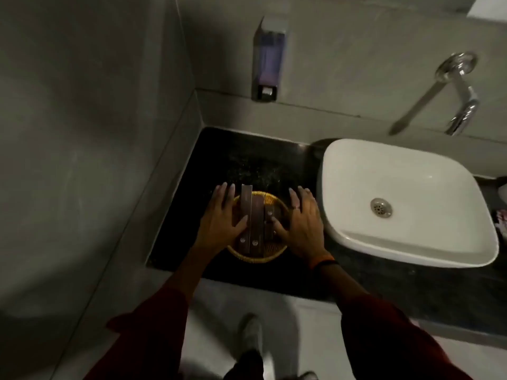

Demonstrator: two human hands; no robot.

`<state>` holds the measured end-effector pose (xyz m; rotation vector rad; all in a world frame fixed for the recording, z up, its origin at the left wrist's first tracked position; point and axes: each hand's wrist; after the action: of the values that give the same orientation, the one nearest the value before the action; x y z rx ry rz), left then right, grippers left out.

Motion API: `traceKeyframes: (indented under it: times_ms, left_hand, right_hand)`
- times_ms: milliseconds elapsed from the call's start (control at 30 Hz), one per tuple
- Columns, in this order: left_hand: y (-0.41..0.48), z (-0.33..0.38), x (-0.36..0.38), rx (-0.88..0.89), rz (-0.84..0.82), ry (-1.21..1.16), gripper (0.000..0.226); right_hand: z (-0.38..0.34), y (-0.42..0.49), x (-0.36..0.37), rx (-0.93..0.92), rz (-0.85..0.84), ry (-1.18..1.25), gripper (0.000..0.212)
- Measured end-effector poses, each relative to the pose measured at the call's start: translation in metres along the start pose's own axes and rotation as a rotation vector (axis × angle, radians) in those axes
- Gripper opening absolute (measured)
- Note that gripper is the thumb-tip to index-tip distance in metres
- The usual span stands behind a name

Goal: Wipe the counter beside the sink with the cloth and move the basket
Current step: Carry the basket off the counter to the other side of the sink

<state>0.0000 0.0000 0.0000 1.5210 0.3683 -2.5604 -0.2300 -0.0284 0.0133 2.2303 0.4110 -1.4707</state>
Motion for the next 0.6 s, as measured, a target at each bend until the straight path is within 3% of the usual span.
traceKeyframes:
  times_ms: [100,200,300,400,600]
  left_hand:
    - [-0.008,-0.011,0.017,-0.140,-0.157,-0.055,0.087]
    - [-0.013,-0.010,0.029,-0.212,-0.175,-0.136,0.076]
    - [-0.009,-0.006,0.027,-0.270,-0.135,-0.223,0.064]
    - [-0.016,0.004,0.024,-0.253,-0.097,-0.252,0.059]
    - [-0.087,0.039,0.055,-0.289,-0.046,-0.330,0.059]
  right_hand:
    - [0.002,-0.013,0.023,0.181,-0.103,0.162,0.083]
    - [-0.001,-0.020,0.031,0.321,-0.133,0.358,0.069]
    - [-0.005,-0.020,0.030,0.343,-0.044,0.471,0.065]
    - [-0.005,-0.029,0.027,0.436,0.029,0.514,0.047]
    - [0.012,-0.117,-0.002,0.459,0.150,0.529,0.058]
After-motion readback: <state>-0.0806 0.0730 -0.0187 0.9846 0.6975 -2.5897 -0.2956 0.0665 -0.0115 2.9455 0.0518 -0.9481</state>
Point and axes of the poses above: each hand's wrist, its own y-axis towards the middle knuckle, its own x-axis out of the palm, z = x × y, and after that the axes turned 15 degrees about -x, right-handed
